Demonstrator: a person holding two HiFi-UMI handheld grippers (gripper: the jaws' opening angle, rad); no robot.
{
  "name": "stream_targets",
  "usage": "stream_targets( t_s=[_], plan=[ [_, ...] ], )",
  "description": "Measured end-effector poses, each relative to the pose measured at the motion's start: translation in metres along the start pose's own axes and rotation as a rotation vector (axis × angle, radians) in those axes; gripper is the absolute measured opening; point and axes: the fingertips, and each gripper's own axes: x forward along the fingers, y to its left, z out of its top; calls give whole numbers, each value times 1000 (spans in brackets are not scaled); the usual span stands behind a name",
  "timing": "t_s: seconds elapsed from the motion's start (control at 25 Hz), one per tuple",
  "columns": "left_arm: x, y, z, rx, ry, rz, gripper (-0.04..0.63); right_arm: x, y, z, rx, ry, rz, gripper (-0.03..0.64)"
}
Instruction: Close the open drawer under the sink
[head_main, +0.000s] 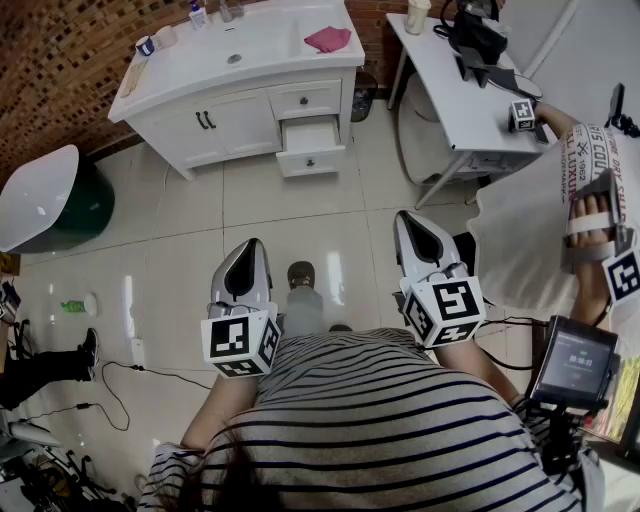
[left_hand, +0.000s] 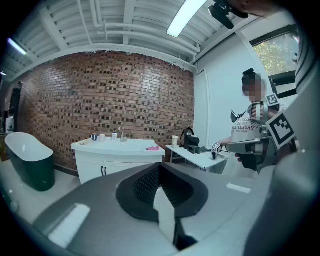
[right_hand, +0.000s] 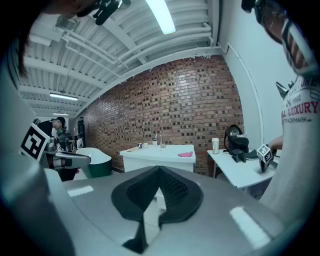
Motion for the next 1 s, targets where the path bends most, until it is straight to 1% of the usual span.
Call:
stream_targets(
  t_s=[0.16, 0.32, 0.48, 0.68, 0.8, 0.88, 1.0],
  plan=[
    [39, 10, -10, 1, 20, -29, 17, 41, -11, -6, -9, 18, -2, 0],
    [101, 40, -8, -16, 33, -50, 17, 103, -18, -4, -26, 33, -8, 0],
    [187, 77, 3, -21, 59, -91, 17, 185, -34, 9, -20, 38, -33, 0],
    [301, 119, 22, -3, 120, -170, 17, 293, -64, 26, -5, 74, -65, 0],
    [362, 144, 32, 7, 155, -193, 17, 346, -75, 38, -6, 98, -57, 0],
    [398, 159, 32, -1, 166, -191, 17, 379, -82, 36, -8, 117, -46, 0],
    [432, 166, 10, -18, 176, -189, 17, 415, -92, 6, 17, 155, -34, 0]
  ],
)
